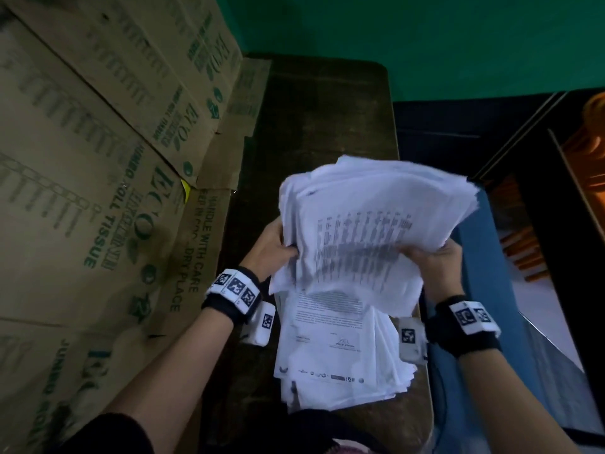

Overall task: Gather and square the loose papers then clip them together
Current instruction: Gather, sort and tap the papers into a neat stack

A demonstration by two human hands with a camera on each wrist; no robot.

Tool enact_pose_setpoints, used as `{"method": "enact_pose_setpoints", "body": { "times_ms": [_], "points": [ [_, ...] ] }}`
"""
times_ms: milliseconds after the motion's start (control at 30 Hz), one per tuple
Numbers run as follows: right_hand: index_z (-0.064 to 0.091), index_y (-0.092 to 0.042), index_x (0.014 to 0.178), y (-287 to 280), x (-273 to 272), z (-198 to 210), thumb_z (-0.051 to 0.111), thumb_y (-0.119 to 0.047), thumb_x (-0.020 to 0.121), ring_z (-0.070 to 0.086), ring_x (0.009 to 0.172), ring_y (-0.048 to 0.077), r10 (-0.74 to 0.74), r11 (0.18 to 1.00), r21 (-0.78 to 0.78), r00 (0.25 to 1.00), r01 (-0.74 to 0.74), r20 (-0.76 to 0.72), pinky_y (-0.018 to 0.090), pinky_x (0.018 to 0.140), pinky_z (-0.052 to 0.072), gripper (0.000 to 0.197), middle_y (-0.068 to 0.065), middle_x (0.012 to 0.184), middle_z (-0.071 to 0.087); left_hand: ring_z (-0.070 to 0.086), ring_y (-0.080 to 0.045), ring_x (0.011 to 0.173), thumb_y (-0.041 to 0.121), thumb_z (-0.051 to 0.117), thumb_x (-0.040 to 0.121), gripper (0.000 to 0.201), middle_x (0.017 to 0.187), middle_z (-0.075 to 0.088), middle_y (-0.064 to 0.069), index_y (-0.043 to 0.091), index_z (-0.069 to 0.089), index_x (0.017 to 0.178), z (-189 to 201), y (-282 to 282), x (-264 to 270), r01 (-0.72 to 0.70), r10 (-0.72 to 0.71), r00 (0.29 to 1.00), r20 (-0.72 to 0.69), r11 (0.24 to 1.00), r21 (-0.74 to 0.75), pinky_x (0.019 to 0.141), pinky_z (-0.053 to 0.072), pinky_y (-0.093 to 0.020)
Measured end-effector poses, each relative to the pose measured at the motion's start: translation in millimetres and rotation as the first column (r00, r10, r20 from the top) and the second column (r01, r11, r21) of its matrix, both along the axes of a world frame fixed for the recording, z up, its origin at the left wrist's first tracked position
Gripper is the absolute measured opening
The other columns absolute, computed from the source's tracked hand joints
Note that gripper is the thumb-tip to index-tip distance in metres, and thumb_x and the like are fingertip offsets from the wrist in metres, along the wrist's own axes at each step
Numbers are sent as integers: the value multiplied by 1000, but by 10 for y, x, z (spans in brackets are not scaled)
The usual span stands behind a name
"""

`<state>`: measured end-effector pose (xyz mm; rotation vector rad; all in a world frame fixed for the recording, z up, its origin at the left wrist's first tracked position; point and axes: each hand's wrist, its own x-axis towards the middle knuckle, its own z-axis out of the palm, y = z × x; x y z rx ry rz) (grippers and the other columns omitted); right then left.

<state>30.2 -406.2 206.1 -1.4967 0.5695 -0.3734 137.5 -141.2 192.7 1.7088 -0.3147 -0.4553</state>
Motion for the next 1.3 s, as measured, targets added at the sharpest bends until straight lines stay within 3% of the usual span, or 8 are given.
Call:
{"method": "enact_pose_setpoints", "body": {
  "times_ms": [133,433,567,667,833,1100,1200,1300],
  "points": [
    [63,7,108,-187,-96,-203,80,7,65,71,87,31,86,996,29,989,-84,-117,40,77,60,47,21,98,72,62,-22,113,19,73,71,51,121,65,-7,22,58,119,-284,169,-198,13,-40,965,-260,995,-103,98,49,-41],
    [50,-4,128,-23,-172,-1201,85,-21,68,64,105,30,214,903,-156,731,-401,-648,39,90,52,71,15,125,62,60,-30,111,-9,48,92,39,124,62,-14,13,55,123,-1149,175,-710,-251,218,782,-584,968,26,100,45,-49],
    [-1,-13,153,173,-105,-1109,74,-31,81,20,143,39,93,449,-375,459,-811,-883,51,114,21,105,15,159,15,65,-20,93,-10,51,90,38,103,68,-4,12,57,121,-1193,222,-682,-341,320,761,-565,937,71,82,53,-36],
    [4,-36,152,559,-32,-890,59,-4,86,8,147,36,260,34,-575,563,-817,-784,58,116,19,92,-3,162,3,66,-21,99,-6,57,87,42,111,68,-6,19,58,120,-1234,254,-670,-354,329,759,-562,933,69,90,53,-42],
    [19,-31,148,1068,195,-976,47,19,75,26,140,35,562,-468,-633,344,-617,-752,52,96,45,93,-5,158,21,67,-29,101,-5,62,84,39,109,70,-10,25,64,109,-1207,231,-692,-399,352,758,-549,916,37,89,55,-47],
    [52,-14,126,961,292,-1192,51,23,69,46,107,34,597,-382,-653,365,-654,-715,40,69,57,68,10,125,51,70,-29,89,-4,76,72,34,97,73,-12,17,68,98,-1225,179,-768,-468,427,709,-561,880,79,81,58,-44],
    [69,-14,89,853,239,-1153,74,15,58,56,83,28,564,-397,-674,413,-623,-715,27,50,51,44,10,99,57,68,-31,95,3,77,75,33,102,71,-15,6,66,106,-1318,178,-808,-399,412,716,-563,904,154,87,55,-45],
    [71,-16,79,784,227,-1039,74,8,66,56,92,31,522,-401,-661,435,-634,-733,35,61,56,28,10,110,59,66,-22,97,13,74,79,30,104,69,-5,12,64,108,-1375,132,-826,-263,363,803,-472,927,266,88,54,-38]
  ]
}}
